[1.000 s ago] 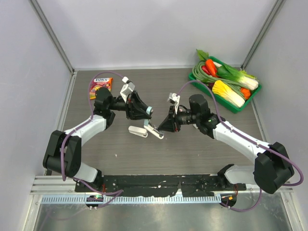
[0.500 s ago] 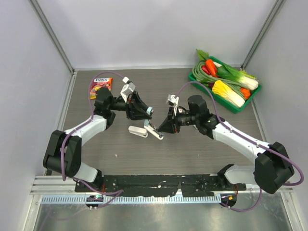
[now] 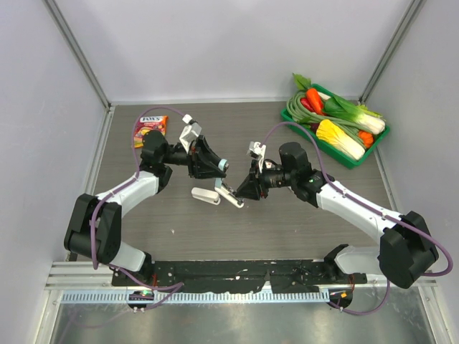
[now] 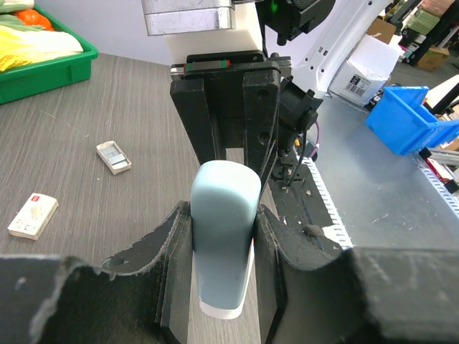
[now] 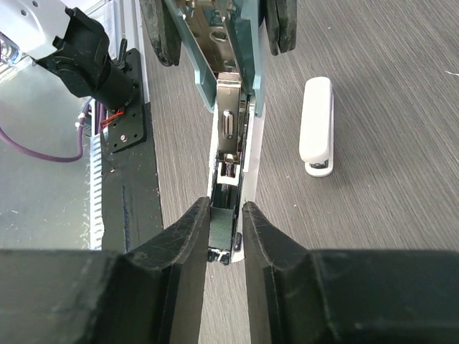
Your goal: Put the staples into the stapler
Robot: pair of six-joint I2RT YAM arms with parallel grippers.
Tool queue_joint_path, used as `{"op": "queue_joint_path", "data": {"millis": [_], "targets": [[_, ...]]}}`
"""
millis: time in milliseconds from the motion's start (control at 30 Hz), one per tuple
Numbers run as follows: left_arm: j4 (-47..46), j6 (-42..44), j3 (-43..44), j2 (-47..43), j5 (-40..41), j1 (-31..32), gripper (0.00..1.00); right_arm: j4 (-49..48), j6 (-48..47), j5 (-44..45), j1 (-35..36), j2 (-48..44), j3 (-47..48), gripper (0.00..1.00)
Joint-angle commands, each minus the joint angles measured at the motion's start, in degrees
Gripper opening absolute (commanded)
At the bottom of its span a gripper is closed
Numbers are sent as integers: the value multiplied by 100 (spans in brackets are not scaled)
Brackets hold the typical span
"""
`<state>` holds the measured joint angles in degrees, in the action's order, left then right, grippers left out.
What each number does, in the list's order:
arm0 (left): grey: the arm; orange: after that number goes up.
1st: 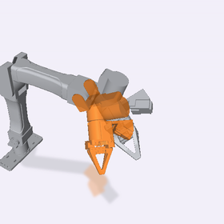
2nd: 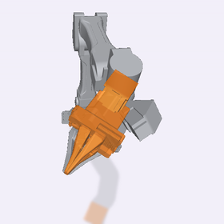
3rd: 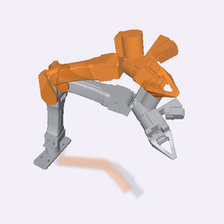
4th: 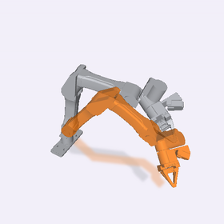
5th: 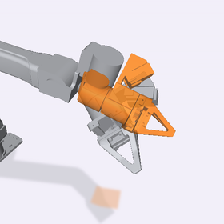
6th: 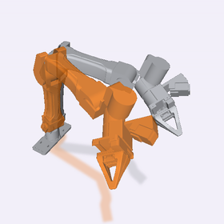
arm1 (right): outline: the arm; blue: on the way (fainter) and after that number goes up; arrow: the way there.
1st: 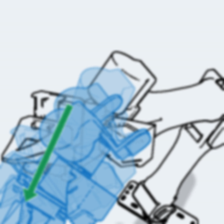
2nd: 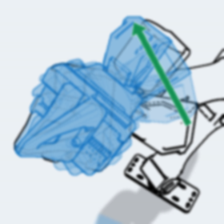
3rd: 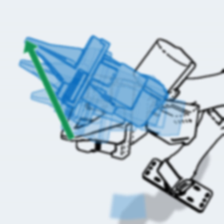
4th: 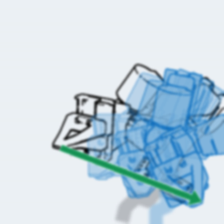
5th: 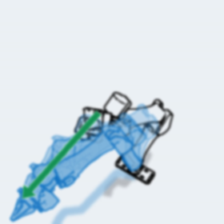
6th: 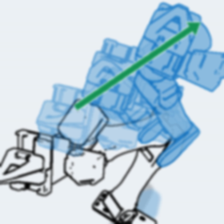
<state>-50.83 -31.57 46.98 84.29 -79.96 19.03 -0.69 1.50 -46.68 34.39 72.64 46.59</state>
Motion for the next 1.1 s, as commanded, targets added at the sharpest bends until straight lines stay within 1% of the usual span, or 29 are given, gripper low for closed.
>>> {"op": "queue_joint_path", "data": {"millis": [0, 67, 200, 300, 400, 500, 567, 667, 767, 1067], "targets": [[-393, -121, 4, -62, -46, 22, 0, -10, -62, 71, 15, -171, 52, 32], [-402, -130, 4, -71, -46, 31, 0, 33, -79, 80, 15, -180, 87, 34], [-419, -130, 4, -79, -54, 31, 0, 34, -106, 88, 6, -242, 114, 41], [-437, -139, 4, -88, -46, 22, 0, 34, -88, 71, -3, -277, 122, 45], [-445, -139, -13, -106, -46, 22, 0, 34, -53, -8, -46, -303, 175, 48], [-463, -139, -14, -132, -37, 31, 0, 244, -88, -105, -90, -408, 254, 50], [-463, -139, -14, -141, -19, 14, 0, 341, -263, -166, -108, -558, 263, 52], [-516, -182, -14, -150, 94, -22, 0, 447, -387, -263, -108, -628, 211, 53], [-787, -393, -57, -159, 262, -101, 0, 447, -580, -62, -108, -602, 131, 54], [-1578, -744, -365, -299, 921, -364, 0, 113, -677, 194, -108, -620, -124, 54]]}}
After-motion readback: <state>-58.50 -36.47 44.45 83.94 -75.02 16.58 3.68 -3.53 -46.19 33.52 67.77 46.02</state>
